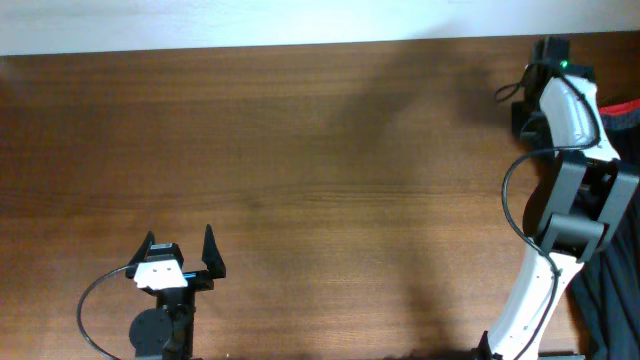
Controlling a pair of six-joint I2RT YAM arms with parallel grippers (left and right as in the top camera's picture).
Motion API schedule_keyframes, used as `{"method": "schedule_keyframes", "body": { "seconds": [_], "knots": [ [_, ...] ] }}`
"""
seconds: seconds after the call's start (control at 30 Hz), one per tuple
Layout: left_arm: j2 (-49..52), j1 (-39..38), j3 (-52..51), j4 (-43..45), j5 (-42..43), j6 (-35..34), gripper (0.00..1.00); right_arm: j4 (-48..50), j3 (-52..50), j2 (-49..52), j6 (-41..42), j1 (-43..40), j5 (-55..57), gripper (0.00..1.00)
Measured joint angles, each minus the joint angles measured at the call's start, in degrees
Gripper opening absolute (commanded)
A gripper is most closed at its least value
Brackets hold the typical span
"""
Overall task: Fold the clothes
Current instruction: 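Reach the right gripper to the red-lined waistband of the black pants, then grasp the waistband with the right gripper and drag it leftward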
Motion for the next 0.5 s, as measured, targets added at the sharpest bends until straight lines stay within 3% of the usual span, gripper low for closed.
{"method": "schedule_keyframes", "body": {
  "seconds": [0.3,0.5],
  "knots": [
    [0.0,0.0,0.0,0.0,0.0,0.0,0.99,-13.5,14.6,-4.5,1.5,0.0,-8.5,0.04],
    [0.0,0.0,0.0,0.0,0.0,0.0,0.99,-16.4,20.9,-6.1,3.7,1.1,-19.2,0.04]
  ]
}}
